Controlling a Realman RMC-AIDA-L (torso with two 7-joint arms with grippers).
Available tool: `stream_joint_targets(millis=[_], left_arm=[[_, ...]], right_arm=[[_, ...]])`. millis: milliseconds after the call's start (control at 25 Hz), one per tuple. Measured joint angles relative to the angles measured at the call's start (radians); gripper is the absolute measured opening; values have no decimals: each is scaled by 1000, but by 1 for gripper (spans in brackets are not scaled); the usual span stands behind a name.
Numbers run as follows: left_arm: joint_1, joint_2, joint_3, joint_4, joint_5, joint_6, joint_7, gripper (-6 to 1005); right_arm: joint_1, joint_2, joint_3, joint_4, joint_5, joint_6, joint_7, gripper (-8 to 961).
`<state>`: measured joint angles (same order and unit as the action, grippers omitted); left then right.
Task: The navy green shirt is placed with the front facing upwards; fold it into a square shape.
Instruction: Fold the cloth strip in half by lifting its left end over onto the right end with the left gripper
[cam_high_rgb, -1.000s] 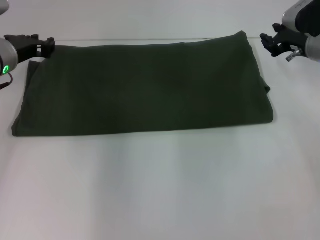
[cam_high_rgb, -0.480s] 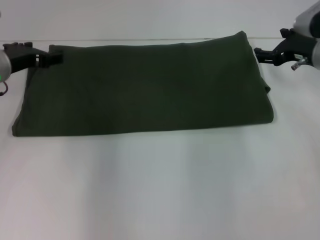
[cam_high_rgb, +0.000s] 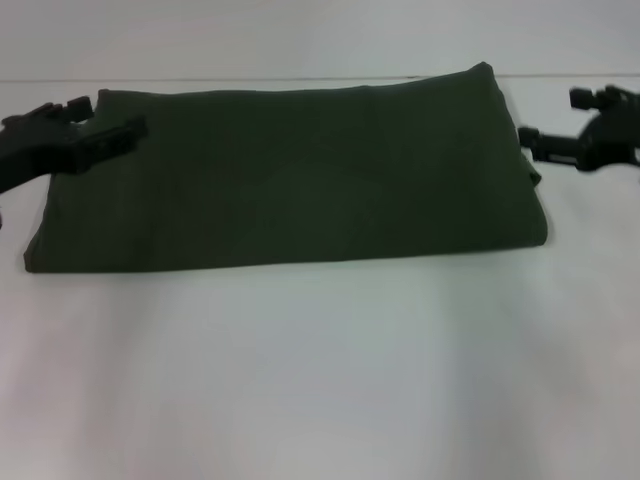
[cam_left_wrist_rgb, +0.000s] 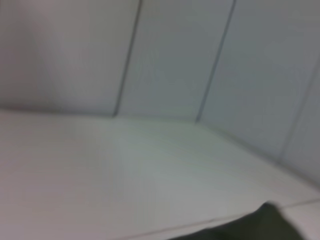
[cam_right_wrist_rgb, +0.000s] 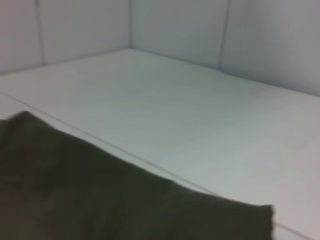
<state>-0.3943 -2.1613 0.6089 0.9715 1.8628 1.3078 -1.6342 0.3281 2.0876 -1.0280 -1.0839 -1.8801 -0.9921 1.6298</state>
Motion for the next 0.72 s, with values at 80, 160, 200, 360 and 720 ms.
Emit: stream_joint_targets(millis=[80, 160, 200, 360, 720], left_arm=[[12, 3, -67, -38, -23, 97, 62, 909], [21, 6, -121, -77, -29, 160, 113, 909], [26, 8, -151, -102, -31, 189, 143, 909], [52, 9, -232, -173, -33, 245, 241, 909], [126, -1, -259, -181, 31, 191, 336, 908]], right_arm=[[-30, 1, 28, 6, 50, -70, -53, 917], [-51, 3, 51, 21, 90, -148, -106, 915], [-63, 2, 76, 47, 111, -228, -163, 915], [-69, 3, 115, 99, 123, -339, -262, 916], [-79, -2, 135, 185, 104, -465, -375, 918]])
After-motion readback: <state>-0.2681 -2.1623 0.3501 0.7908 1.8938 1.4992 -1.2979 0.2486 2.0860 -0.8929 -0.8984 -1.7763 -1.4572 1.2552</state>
